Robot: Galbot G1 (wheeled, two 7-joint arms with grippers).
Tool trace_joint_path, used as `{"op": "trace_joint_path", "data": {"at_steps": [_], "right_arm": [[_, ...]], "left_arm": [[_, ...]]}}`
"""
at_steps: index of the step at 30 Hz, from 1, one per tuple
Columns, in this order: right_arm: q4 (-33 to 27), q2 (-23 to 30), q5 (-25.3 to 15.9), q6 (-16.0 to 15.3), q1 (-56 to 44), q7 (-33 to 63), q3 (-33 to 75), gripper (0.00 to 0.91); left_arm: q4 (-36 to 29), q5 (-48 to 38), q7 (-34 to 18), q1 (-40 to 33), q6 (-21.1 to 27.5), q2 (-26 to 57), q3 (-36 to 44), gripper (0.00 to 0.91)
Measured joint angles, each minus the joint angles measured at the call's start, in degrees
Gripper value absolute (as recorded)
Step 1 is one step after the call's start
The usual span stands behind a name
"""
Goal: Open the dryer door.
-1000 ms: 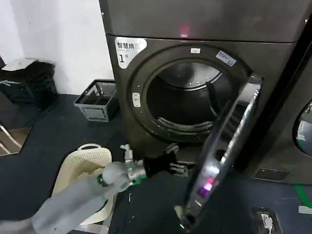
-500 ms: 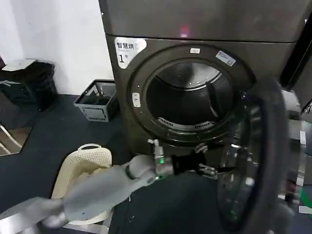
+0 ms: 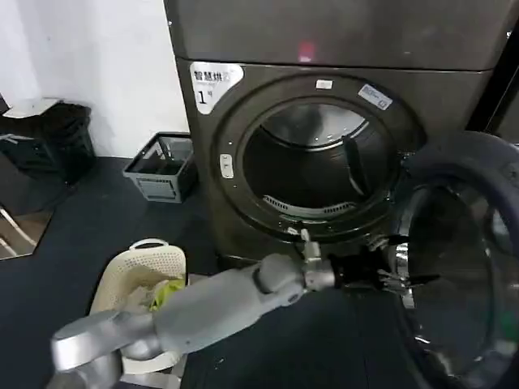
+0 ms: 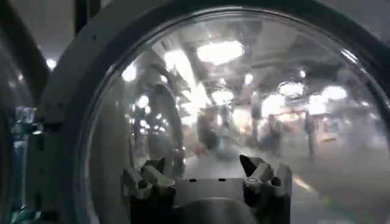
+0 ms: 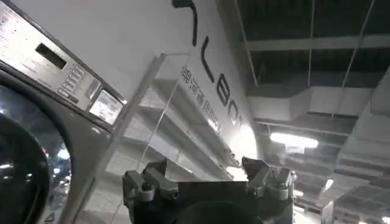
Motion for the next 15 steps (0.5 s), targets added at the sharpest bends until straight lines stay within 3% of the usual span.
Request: {"op": "trace_joint_path", "data": {"at_steps": [15], "right_arm": [[0.25, 0.31, -0.1, 0.1, -0.69, 0.2, 1.52, 0.907]], "left_arm": [[5.77, 3.97, -5.08, -2.42, -2.39, -7.2, 0.32, 0.907]]}}
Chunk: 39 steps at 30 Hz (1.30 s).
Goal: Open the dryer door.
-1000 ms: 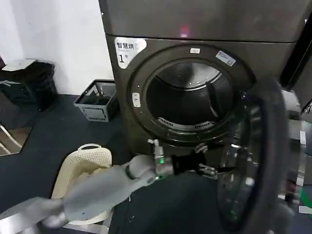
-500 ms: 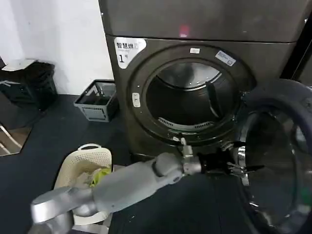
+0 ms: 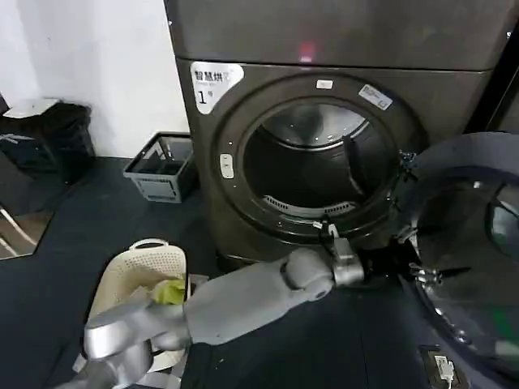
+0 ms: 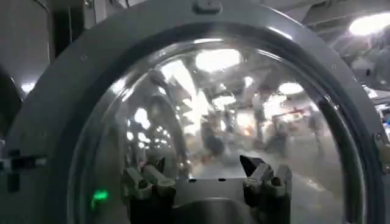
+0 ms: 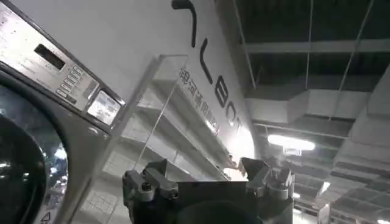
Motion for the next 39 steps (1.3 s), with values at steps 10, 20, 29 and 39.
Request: {"op": "trace_joint_path", "data": {"at_steps": [10, 20, 29, 39], "right_arm": [[-0.35, 0.28, -0.26, 0.05, 0.23, 0.3, -0.18, 0.907], [-1.51, -0.64, -0.31, 0.16, 0.55, 0.53, -0.14, 0.907], [-2.44, -1.4, -0.37, 0.23, 0.77, 0.57, 0.34, 0.907], [-1.81, -1.75, -1.87, -0.62, 1.94, 2.61, 2.68, 0.907]], "left_arm": [[3.79, 3.71, -2.87, -0.02, -1.76, -2.91, -0.65, 0.907], [3.16, 5.51, -4.39, 1.16, -4.8, -0.19, -3.2, 0.907], [-3.85, 2.61, -7.69, 4.23, -14.99, 9.96, -3.6, 0.907], [-18.83, 4.21, -11.09, 9.21, -11.47, 29.87, -6.83, 0.907]]}}
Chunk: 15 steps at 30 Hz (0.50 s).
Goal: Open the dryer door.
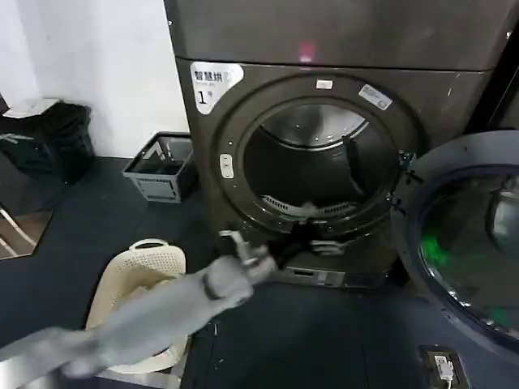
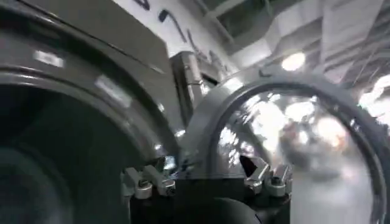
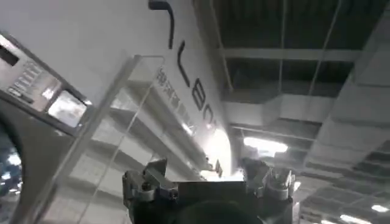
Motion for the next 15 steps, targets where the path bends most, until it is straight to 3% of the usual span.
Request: {"op": "trace_joint_path", "data": {"at_steps": [8, 15], "right_arm": [[1.2, -0.31, -0.71, -0.88, 1.9, 1.56, 0.08, 0.907], [0.29, -1.82, -2.79, -0.6, 2.44, 1.61, 1.89, 0.907]], "left_arm": [[-5.92, 1.1, 4.88, 1.18, 0.53, 17.06, -0.18, 0.907], [-7.34, 3.53, 6.65, 3.82, 8.33, 32.63, -3.47, 0.907]]}}
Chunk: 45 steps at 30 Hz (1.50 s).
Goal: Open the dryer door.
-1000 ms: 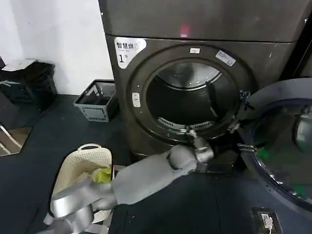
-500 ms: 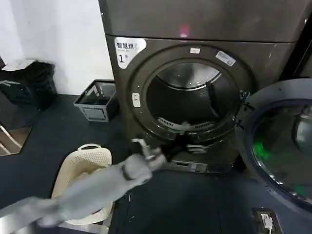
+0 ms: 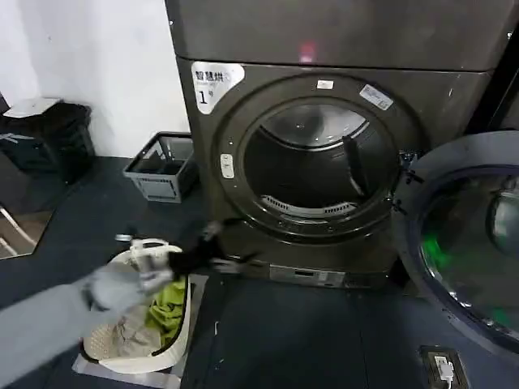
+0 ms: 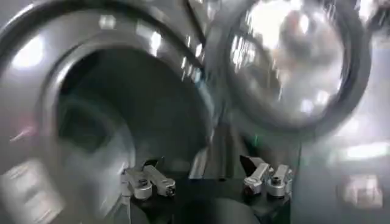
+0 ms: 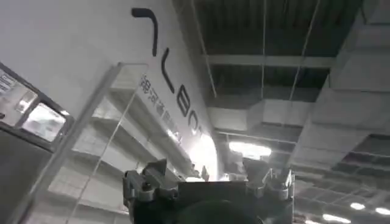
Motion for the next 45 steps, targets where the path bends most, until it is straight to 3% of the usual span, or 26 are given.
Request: {"op": "trace_joint_path", "data": {"at_steps": [8, 14, 22, 45], "right_arm": [[0.37, -1.18, -2.24, 1.08, -0.31, 0.27, 2.71, 0.907], [0.55, -1.15, -2.22, 1.31, 0.01, 0.03, 2.09, 0.907], [0.25, -1.18, -2.19, 1.53, -0.31, -0.33, 1.95, 0.907], [1.1, -0.12, -2.47, 1.47, -0.77, -0.61, 1.68, 0.907]], "left_arm": [[5.56, 8.78, 7.87, 6.52, 4.56, 10.53, -4.81, 0.907], [7.32, 15.32, 13.77, 8.85, 12.56, 15.8, -7.38, 0.907], [8.38, 19.39, 21.44, 10.47, 10.79, 20.63, -8.73, 0.907], [8.5, 23.92, 24.73, 11.33, 10.36, 22.46, -9.35, 0.907]]}}
